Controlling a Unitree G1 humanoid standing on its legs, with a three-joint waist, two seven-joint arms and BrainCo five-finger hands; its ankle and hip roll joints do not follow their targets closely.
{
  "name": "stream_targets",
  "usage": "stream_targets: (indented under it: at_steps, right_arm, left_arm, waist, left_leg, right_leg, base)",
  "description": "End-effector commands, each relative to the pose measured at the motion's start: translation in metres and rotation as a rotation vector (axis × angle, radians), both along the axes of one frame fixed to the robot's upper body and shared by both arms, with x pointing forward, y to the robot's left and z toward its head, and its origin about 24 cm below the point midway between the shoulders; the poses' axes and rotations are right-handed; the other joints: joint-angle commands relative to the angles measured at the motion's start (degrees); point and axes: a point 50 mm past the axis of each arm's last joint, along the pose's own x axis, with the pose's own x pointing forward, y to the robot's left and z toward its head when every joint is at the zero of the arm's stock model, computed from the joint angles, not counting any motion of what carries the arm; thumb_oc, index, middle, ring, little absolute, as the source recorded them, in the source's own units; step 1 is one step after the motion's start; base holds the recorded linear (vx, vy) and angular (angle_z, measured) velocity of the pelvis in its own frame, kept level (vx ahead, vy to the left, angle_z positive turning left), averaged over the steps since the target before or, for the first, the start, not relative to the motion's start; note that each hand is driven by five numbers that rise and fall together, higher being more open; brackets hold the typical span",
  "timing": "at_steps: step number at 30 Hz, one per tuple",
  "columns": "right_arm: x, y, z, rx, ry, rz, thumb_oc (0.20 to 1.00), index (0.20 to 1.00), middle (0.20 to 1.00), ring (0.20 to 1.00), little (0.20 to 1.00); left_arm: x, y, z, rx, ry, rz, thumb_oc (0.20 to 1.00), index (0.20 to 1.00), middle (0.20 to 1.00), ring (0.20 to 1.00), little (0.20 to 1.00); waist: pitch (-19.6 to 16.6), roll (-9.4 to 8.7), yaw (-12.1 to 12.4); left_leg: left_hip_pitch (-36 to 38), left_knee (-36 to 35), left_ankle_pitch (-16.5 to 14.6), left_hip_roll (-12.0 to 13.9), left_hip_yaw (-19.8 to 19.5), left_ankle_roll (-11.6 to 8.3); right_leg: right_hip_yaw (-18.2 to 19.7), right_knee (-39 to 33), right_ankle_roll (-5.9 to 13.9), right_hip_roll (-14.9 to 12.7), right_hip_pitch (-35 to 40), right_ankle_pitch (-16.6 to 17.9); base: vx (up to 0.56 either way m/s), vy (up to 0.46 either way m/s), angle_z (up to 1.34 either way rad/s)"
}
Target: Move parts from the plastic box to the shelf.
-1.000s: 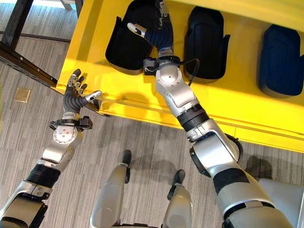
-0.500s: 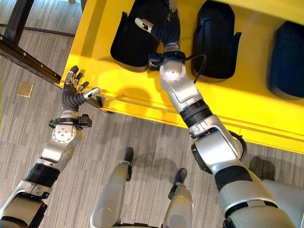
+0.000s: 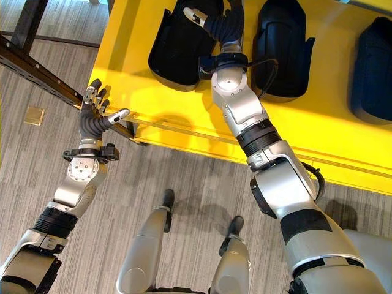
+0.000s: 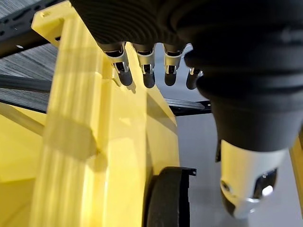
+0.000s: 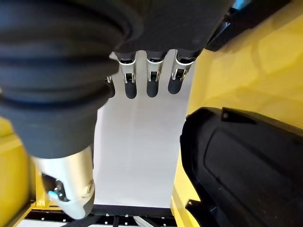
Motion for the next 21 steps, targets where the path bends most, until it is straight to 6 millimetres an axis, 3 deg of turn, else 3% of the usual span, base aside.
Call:
stream_targets:
  at_steps: [1,13,15,16,18,21]
  right_arm:
    - [-0.016,-0.005,0.055,0.004,-0.186,-0.032,1.000,1.000,1.000,1.000,1.000]
    - [-0.011,-0.019,0.054,0.013,-0.164,-0.104,1.000,1.000,1.000,1.000,1.000]
    - [-0.008,-0.021,0.049,0.015,-0.143,-0.111,1.000,1.000,1.000,1.000,1.000]
    - [-0.007,-0.020,0.047,0.014,-0.134,-0.111,1.000,1.000,1.000,1.000,1.000]
    - [-0.005,-0.019,0.043,0.022,-0.121,-0.103,1.000,1.000,1.000,1.000,1.000]
    - [-0.002,-0.016,0.037,0.002,-0.096,-0.099,1.000,1.000,1.000,1.000,1.000]
  left_arm:
    - [-0.007,-0.005,0.042,0.029,-0.192,-0.039,1.000,1.000,1.000,1.000,1.000]
    - [-0.009,-0.005,0.044,0.025,-0.203,-0.038,1.000,1.000,1.000,1.000,1.000]
    - [-0.009,-0.005,0.044,0.025,-0.206,-0.039,1.000,1.000,1.000,1.000,1.000]
    - [-0.010,-0.006,0.044,0.023,-0.208,-0.041,1.000,1.000,1.000,1.000,1.000]
    - [-0.010,-0.007,0.045,0.018,-0.214,-0.044,1.000,1.000,1.000,1.000,1.000]
    - [-0.011,-0.009,0.046,0.010,-0.218,-0.053,1.000,1.000,1.000,1.000,1.000]
  waist:
    - [-0.32,-0.23,0.50]
    - [-0.09,0.02,0.45]
    - [0.18,0.15,0.56]
    - [0.13,0.12,0.69]
    - [0.58,0.34,0.75]
    - [0.57,0.28,1.00]
  left_leg:
    - [0.80,0.80,-2.73,1.15,3.50,1.71]
    - [0.29,0.67,-2.71,0.94,3.65,1.83]
    - [0.06,0.65,-2.64,0.79,3.72,1.91]
    - [0.57,0.82,-4.08,0.90,3.37,1.52]
    - [-0.25,0.80,-2.68,0.74,3.64,2.04]
    - [0.03,1.10,-4.19,0.87,3.32,1.67]
  right_leg:
    - [2.29,0.19,-1.37,-1.21,2.73,0.11]
    - [2.35,-0.10,-1.25,-1.22,2.40,0.42]
    - [2.28,-0.15,-1.20,-1.26,2.18,0.62]
    - [2.61,-0.04,-0.93,-1.00,2.63,-0.45]
    - [2.14,-0.15,-1.20,-1.19,1.98,0.72]
    - [2.25,-0.13,-0.85,-0.96,2.41,-0.17]
  base:
    - [0.00,0.000,0.00]
    - [0.00,0.000,0.00]
    - [0.03,-0.011,0.01]
    - [0.00,0.000,0.00]
    - [0.00,0.000,0.00]
    - [0.05,-0.018,0.00]
